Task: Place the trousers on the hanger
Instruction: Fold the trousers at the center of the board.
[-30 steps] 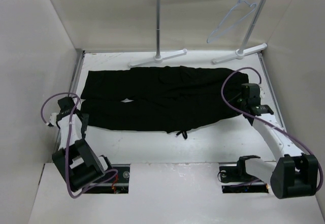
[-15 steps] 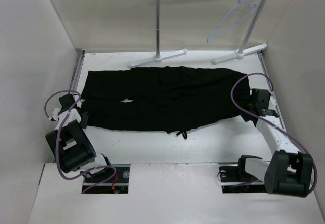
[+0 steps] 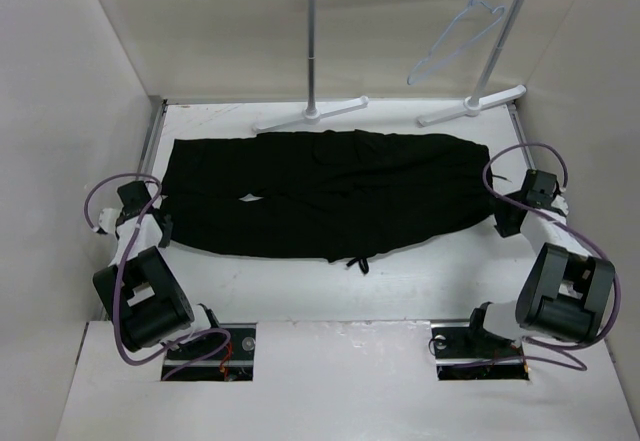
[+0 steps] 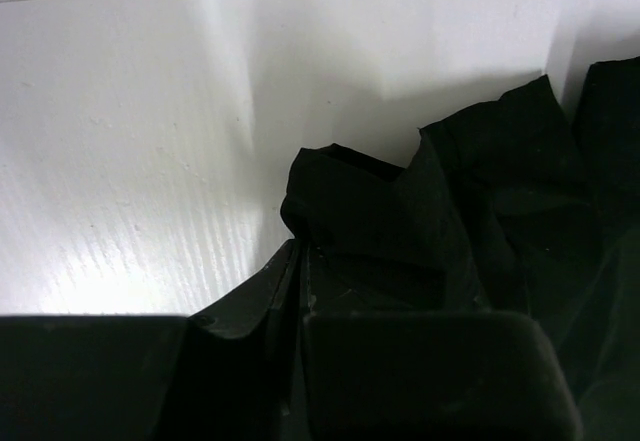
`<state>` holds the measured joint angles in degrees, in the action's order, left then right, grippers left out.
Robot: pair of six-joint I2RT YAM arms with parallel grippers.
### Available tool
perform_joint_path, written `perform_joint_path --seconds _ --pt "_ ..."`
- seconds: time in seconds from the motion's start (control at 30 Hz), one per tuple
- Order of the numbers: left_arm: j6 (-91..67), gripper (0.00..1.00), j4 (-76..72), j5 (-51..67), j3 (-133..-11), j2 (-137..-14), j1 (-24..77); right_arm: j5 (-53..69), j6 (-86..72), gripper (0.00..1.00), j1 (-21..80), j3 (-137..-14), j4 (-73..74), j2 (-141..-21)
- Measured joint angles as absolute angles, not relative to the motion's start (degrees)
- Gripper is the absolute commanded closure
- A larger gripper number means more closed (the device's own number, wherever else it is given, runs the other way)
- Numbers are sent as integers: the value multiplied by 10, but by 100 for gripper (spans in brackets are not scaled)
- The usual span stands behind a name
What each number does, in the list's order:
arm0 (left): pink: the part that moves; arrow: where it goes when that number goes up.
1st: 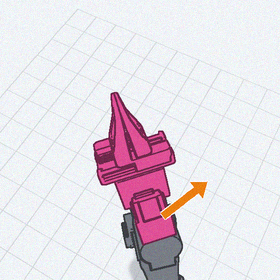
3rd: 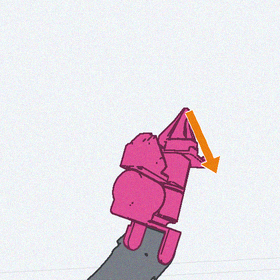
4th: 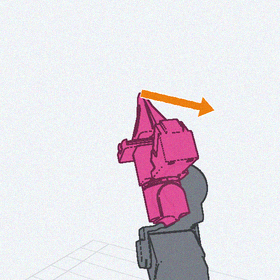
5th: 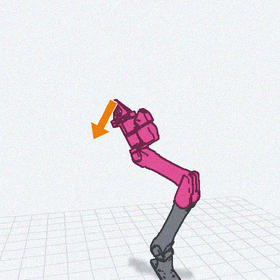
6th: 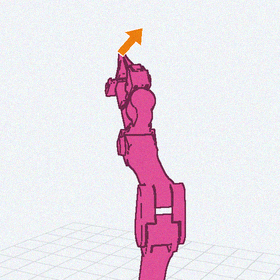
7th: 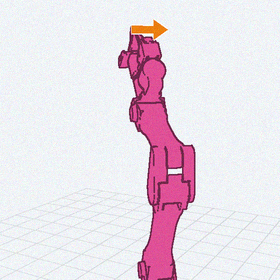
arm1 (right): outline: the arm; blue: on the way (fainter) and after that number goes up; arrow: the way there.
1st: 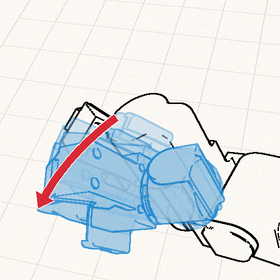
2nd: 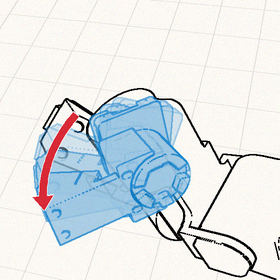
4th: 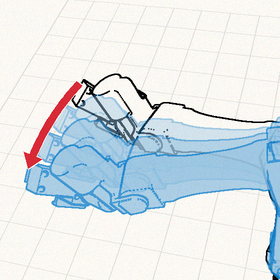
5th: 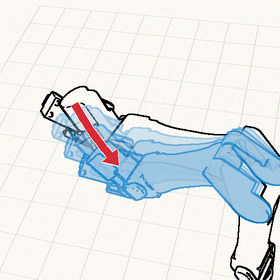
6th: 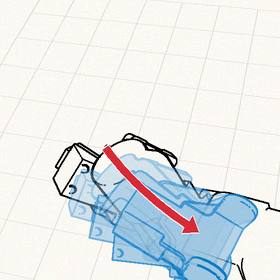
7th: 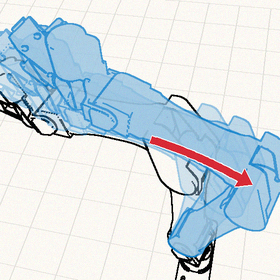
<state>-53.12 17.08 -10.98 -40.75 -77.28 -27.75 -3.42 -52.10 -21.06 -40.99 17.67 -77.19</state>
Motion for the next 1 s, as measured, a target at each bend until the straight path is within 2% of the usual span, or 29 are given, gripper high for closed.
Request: perform_joint_path --seconds 0.27,0.37,0.43,0.5,0.67,0.87,1.0 --pt "-550 99 174 -109 -419 -773 -270 -34 -524 46 -212 -446 173 -864" --pt "-553 100 173 -109 -422 -773 -269 -32 -526 61 -202 -464 171 -882" --pt "-555 100 174 -109 -422 -773 -267 -32 -530 84 -193 -475 170 -898" --pt "-556 100 174 -110 -422 -773 -267 -30 -537 96 -184 -481 167 -914" --pt "-556 100 201 -110 -427 -750 -267 -43 -537 99 -173 -468 170 -881" --pt "-549 100 295 -141 -494 -657 -269 -86 -517 100 -179 -430 235 -679" --pt "-535 100 373 -182 -565 -624 -270 -95 -518 100 -187 -430 277 -603"
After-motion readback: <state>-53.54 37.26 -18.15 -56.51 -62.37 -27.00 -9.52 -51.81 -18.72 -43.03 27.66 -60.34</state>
